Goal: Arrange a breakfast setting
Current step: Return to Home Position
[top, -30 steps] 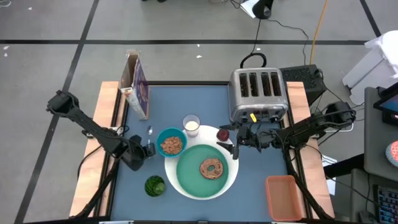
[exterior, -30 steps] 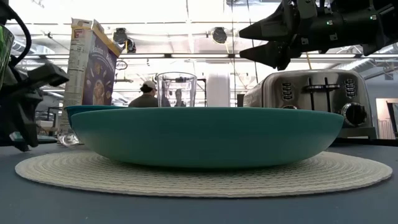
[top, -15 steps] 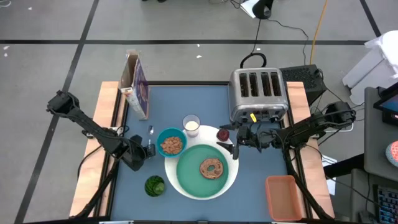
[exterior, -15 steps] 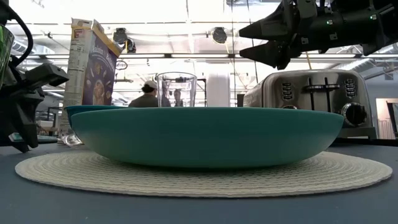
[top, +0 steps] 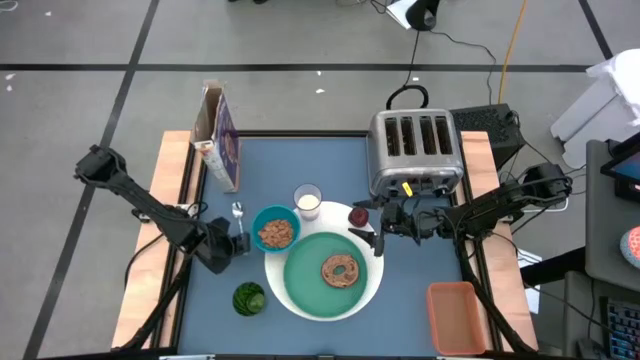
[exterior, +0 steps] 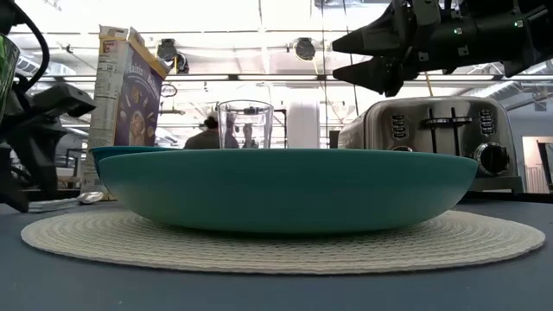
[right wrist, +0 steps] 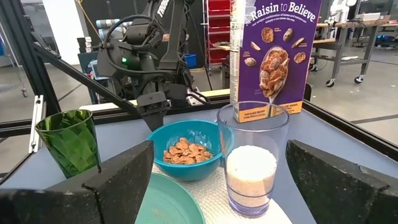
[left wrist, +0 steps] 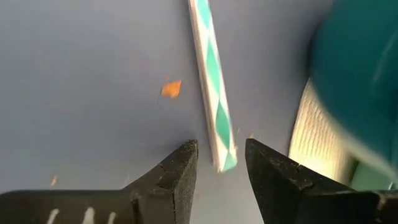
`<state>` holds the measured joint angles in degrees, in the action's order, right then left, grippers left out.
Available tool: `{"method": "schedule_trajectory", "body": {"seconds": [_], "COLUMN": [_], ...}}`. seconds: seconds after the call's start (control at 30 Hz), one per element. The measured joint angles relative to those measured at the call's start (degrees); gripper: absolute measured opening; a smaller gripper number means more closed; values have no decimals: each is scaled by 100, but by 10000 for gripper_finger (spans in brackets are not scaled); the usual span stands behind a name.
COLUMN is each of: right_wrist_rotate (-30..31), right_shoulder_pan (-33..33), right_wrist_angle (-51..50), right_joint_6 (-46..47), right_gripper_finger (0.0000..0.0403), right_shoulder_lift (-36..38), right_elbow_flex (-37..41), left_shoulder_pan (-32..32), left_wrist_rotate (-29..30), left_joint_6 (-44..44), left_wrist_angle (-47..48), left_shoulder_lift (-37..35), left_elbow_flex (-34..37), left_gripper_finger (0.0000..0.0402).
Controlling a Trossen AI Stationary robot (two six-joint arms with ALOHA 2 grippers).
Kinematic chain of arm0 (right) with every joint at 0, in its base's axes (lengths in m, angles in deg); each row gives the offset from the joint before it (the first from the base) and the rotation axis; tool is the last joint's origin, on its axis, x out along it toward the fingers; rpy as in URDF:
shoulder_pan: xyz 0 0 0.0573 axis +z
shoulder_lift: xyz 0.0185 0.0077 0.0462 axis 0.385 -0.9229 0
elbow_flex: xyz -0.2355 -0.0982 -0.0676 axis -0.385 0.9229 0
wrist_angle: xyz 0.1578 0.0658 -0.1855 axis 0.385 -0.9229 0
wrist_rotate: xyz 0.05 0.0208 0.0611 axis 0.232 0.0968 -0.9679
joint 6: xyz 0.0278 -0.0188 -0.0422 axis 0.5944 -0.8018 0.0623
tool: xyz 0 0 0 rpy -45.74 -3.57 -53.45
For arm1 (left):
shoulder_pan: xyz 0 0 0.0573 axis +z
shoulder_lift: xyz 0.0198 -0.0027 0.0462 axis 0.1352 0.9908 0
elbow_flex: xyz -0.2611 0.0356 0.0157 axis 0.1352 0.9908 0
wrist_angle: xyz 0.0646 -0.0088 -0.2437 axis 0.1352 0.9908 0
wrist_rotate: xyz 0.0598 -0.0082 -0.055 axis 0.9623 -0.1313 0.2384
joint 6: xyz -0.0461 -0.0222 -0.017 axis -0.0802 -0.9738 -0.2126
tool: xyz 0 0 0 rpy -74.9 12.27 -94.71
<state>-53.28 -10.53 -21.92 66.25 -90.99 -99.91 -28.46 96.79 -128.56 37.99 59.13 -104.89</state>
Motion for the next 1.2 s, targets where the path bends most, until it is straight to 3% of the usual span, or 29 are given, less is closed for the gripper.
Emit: {"method": "schedule_trajectory", "body": {"seconds": [0.23, 0.6, 0.9, 1.2], "right_wrist_rotate": [0, -2, -2, 0], "right_shoulder_pan": [0, 1, -1, -1], "right_wrist_angle": [0, 2, 341, 379], "right_joint_6": [0, 0, -3, 199], "right_gripper_finger": [357, 357, 357, 357], "right_shoulder_lift": [0, 0, 35, 548], "right_elbow_flex": [0, 0, 0, 0], "left_shoulder_pan": [-46, -44, -44, -45], "left_wrist_rotate": [-734, -1805, -1749, -933], "left_joint_6": [125, 578, 1194, 2353], "left_wrist_angle": [196, 732, 756, 749], "left_shoulder_lift": [-482, -2035, -3068, -3754], "left_elbow_flex": [4, 4, 4, 4], "left_gripper_finger": [147, 148, 148, 147]}}
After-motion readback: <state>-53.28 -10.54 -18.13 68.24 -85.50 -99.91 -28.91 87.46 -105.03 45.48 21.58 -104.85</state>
